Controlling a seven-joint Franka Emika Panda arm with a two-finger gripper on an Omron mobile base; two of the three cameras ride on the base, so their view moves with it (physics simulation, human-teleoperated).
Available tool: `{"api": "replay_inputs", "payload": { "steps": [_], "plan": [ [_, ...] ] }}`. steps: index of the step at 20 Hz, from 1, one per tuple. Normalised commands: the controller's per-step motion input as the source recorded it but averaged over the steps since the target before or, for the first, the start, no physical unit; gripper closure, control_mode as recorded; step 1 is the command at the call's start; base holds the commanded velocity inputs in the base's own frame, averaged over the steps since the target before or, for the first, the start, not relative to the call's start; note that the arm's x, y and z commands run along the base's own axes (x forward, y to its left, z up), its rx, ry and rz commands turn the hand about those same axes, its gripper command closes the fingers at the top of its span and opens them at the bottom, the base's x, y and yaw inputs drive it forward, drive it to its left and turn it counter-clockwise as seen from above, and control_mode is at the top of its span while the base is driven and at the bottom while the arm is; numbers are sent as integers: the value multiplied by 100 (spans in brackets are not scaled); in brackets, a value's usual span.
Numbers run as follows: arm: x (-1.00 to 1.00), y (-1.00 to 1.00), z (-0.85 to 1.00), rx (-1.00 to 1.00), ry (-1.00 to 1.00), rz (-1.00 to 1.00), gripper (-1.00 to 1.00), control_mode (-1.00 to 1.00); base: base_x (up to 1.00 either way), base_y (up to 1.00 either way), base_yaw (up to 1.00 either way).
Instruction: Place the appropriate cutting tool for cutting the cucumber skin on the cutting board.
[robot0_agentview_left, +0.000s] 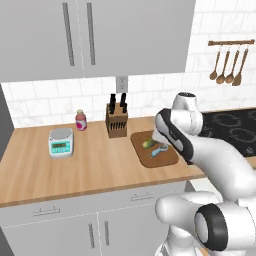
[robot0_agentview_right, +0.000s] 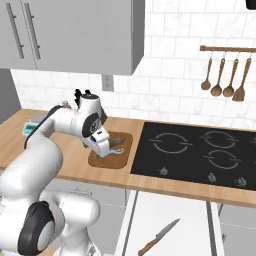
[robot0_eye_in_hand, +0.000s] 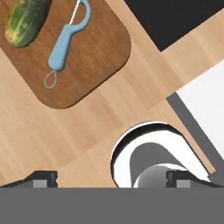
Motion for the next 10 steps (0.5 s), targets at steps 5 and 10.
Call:
{"api": "replay_inputs", "payload": {
  "steps": [5, 10],
  "plan": [
    [-100, 0, 57, -1, -17, 16, -100, -100, 0, 0, 0],
    [-100, 0, 64, 0, -14, 12, -100, -100, 0, 0, 0]
  ]
}}
